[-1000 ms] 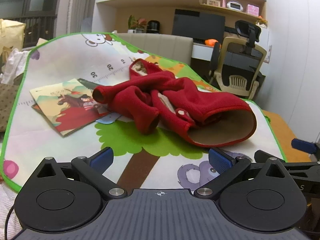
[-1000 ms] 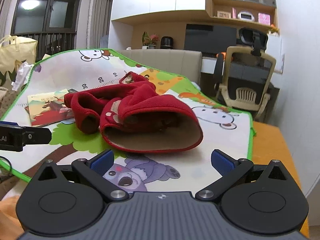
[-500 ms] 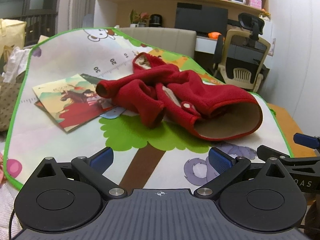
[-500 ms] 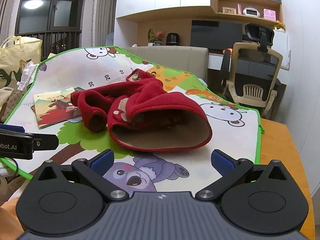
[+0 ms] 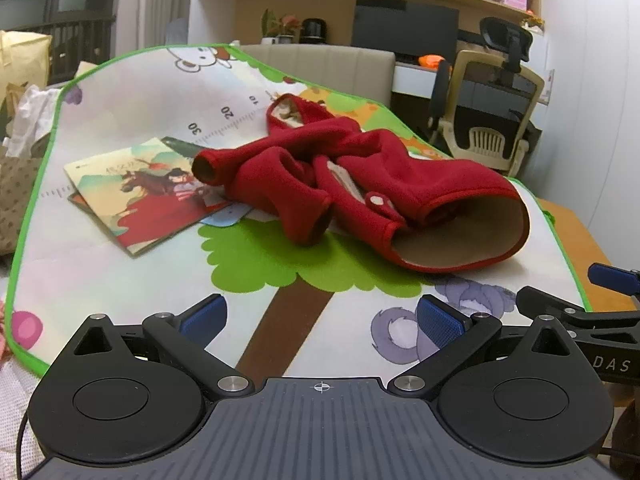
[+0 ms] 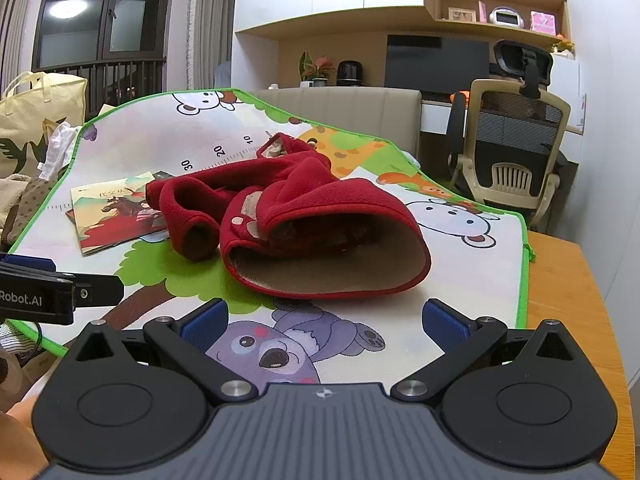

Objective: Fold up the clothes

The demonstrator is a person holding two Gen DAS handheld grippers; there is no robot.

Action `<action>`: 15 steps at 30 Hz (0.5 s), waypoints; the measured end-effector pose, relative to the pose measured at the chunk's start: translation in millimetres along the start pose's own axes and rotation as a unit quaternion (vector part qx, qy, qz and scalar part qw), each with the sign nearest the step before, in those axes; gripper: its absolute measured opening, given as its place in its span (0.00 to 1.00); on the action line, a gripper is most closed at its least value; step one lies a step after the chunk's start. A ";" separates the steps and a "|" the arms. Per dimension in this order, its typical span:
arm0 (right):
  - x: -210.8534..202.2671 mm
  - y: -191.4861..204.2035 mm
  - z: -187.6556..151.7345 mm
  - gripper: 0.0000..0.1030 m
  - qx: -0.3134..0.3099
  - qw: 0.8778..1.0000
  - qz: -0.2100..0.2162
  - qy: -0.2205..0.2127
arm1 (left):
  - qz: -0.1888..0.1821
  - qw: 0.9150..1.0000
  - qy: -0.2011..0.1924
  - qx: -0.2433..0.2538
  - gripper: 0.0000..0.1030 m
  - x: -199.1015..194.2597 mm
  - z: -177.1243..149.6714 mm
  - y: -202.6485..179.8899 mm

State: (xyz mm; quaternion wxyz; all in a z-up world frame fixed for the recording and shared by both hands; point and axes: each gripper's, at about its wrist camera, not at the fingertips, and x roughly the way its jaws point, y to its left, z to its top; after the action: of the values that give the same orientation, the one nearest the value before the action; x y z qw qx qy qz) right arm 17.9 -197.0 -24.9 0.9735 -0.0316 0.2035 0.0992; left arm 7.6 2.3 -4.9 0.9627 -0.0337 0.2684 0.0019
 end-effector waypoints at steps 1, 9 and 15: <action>0.1 0.0 -0.4 1.00 0.000 1.000 0.000 0.000 | 0.000 1.000 0.001 0.000 1.00 0.1 -0.1 -0.1; 0.6 -0.6 -2.0 1.00 0.002 1.000 0.003 0.004 | 0.000 1.000 0.006 0.001 1.00 1.7 -0.9 -1.8; 0.4 -1.4 -3.2 1.00 0.004 1.000 0.002 0.004 | 0.000 1.000 0.008 0.001 1.00 2.0 -2.2 -2.9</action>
State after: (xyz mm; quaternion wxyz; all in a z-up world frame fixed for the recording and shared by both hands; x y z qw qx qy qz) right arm 17.3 -198.6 -27.9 0.9725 -0.0273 0.2081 0.1006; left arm 8.2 -0.8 -7.5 0.9606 -0.0326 0.2761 0.0015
